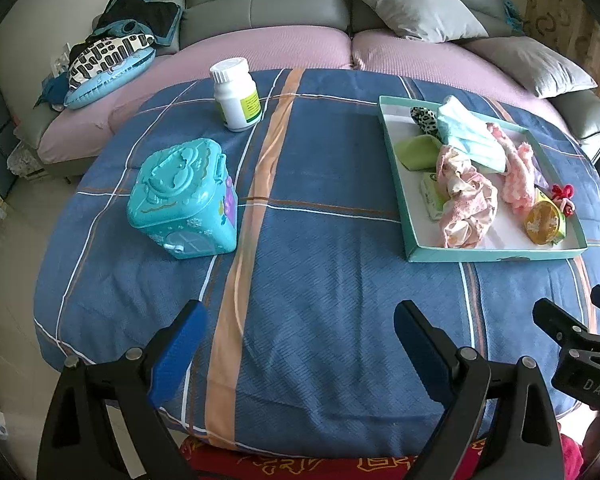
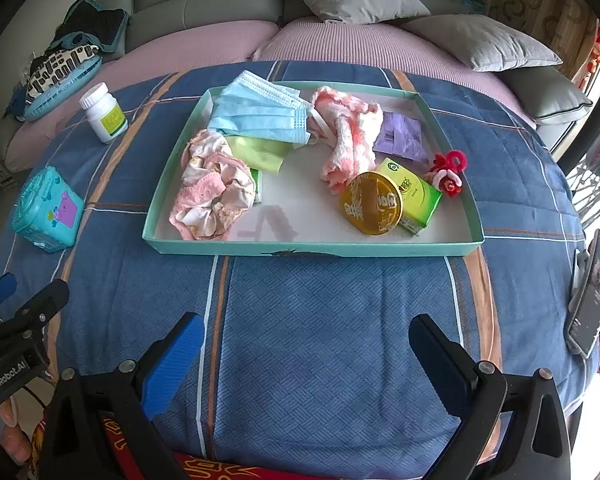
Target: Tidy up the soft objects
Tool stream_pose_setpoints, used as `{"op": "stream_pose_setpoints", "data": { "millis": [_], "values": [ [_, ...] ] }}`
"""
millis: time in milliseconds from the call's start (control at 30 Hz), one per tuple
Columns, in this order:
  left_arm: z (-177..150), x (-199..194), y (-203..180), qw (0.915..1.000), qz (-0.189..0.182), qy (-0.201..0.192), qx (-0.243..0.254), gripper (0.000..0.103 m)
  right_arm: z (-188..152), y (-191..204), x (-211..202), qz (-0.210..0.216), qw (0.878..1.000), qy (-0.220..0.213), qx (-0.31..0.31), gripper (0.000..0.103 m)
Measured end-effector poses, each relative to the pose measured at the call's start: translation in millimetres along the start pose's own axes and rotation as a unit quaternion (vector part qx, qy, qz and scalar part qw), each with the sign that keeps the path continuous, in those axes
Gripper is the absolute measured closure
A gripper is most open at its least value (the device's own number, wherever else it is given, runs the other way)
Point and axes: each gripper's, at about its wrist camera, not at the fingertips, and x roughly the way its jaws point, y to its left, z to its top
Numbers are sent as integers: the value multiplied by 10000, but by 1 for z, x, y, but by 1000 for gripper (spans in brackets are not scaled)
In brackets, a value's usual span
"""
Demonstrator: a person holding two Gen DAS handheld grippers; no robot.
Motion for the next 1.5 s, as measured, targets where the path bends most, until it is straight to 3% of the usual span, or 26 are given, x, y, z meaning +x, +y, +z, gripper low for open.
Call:
{"op": "stream_pose_setpoints", "data": {
  "millis": [1500],
  "values": [
    [0, 2, 0, 9999, 134, 24, 0, 8, 0, 2, 2, 36, 10000, 23, -24, 0]
  ]
}}
